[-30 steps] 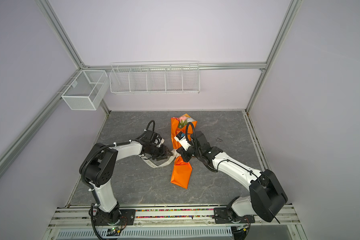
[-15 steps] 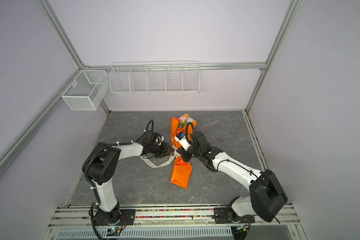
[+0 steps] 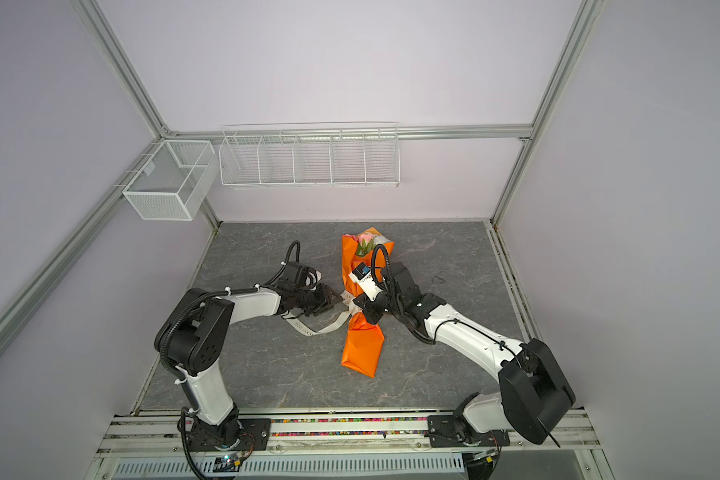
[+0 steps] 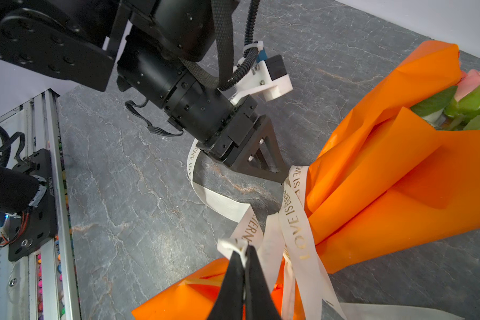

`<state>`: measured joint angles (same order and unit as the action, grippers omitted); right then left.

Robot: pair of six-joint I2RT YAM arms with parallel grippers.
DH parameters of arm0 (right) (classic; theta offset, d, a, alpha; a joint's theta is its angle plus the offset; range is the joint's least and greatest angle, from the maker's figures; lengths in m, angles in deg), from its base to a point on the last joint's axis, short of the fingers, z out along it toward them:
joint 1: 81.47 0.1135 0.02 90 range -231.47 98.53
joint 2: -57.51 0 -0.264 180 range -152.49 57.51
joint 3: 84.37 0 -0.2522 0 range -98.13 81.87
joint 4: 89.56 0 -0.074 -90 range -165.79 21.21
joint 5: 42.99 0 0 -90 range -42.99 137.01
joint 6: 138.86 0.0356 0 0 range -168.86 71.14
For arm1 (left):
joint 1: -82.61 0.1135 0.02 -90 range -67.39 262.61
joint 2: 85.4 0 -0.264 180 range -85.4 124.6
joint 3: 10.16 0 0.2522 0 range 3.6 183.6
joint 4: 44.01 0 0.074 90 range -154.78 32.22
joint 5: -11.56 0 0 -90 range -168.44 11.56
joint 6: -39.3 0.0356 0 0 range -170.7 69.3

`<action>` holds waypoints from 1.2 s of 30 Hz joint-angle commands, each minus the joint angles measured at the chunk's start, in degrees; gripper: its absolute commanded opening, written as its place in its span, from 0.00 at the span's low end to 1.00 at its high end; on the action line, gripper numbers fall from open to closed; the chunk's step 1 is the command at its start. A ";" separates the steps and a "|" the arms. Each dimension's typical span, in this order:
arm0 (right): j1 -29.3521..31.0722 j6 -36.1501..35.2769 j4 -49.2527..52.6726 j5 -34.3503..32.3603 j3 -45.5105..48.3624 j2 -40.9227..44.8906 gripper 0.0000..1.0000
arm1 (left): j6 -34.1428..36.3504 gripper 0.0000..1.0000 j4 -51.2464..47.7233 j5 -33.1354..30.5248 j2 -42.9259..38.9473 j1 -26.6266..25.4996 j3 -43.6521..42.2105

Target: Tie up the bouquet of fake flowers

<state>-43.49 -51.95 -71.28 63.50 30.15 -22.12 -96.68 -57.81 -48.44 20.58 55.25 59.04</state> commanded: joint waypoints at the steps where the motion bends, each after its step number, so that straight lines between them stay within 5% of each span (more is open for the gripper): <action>1: 0.00 -1.30 0.80 -0.39 0.94 1.25 0.07 | 1.64 0.49 1.38 2.17 1.70 0.10 1.77; 17: 0.03 -1.49 1.02 -1.02 0.75 0.55 0.06 | 2.76 0.47 3.09 7.70 8.80 -0.01 7.49; 29: 0.02 -1.29 1.72 -1.87 0.32 0.15 0.07 | 2.21 0.13 3.18 6.26 5.24 -0.07 6.47; 36: 0.04 -0.67 2.28 -3.80 0.18 0.00 0.07 | 2.18 0.11 2.09 4.31 -0.05 -0.06 4.40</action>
<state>-43.49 -52.08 -70.47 61.23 30.15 -22.12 -94.60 -55.47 -42.62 23.86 55.32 64.52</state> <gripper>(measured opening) 0.068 0.110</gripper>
